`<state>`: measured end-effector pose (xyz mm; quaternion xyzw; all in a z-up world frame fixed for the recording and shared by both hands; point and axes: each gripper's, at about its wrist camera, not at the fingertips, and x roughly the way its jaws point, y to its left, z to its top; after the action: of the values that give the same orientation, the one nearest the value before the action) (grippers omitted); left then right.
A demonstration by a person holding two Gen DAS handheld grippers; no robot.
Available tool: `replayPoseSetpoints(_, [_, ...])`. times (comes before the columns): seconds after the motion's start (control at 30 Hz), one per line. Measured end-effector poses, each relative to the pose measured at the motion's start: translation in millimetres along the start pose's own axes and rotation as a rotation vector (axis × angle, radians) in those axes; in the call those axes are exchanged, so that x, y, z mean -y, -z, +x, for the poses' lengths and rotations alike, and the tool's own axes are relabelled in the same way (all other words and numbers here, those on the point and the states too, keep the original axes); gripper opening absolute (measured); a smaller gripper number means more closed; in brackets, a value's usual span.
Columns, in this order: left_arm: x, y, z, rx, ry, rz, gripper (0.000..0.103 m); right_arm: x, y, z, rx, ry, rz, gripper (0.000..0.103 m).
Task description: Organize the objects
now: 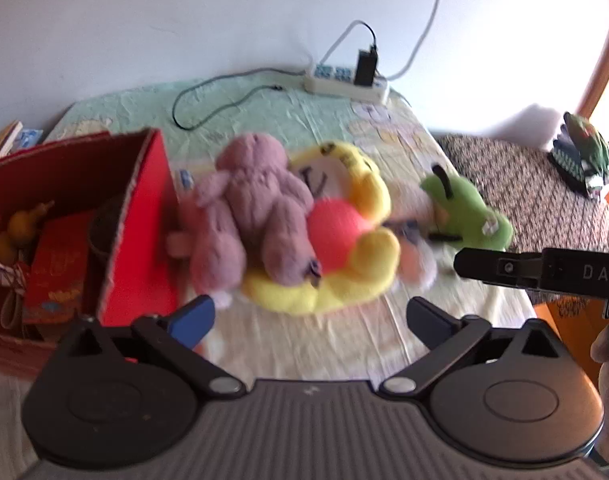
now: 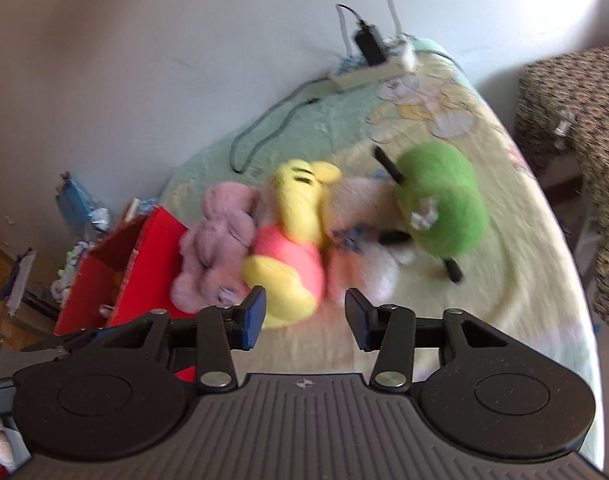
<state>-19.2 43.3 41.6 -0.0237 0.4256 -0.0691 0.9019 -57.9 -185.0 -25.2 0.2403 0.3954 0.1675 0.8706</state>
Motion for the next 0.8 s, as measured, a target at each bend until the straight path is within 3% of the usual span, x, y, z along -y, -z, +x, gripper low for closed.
replayPoseSetpoints(0.17, [-9, -15, 8, 0.014, 0.055, -0.020, 0.102, -11, -18, 15, 0.005, -0.100, -0.009, 0.035])
replayPoseSetpoints(0.27, [-8, -20, 17, 0.029, 0.022, 0.010, 0.102, -19, -30, 29, -0.011, -0.154, -0.027, 0.033])
replayPoseSetpoints(0.5, [-29, -31, 46, -0.006, 0.078, -0.035, 0.102, -26, -44, 79, -0.157, -0.239, -0.007, 0.030])
replayPoseSetpoints(0.6, [-26, -33, 51, 0.009, 0.071, 0.015, 0.102, -25, -44, 95, -0.216, -0.280, 0.036, 0.028])
replayPoseSetpoints(0.8, [-21, -36, 63, 0.013, 0.038, 0.092, 0.101, -30, -45, 113, -0.256, -0.240, 0.025, 0.029])
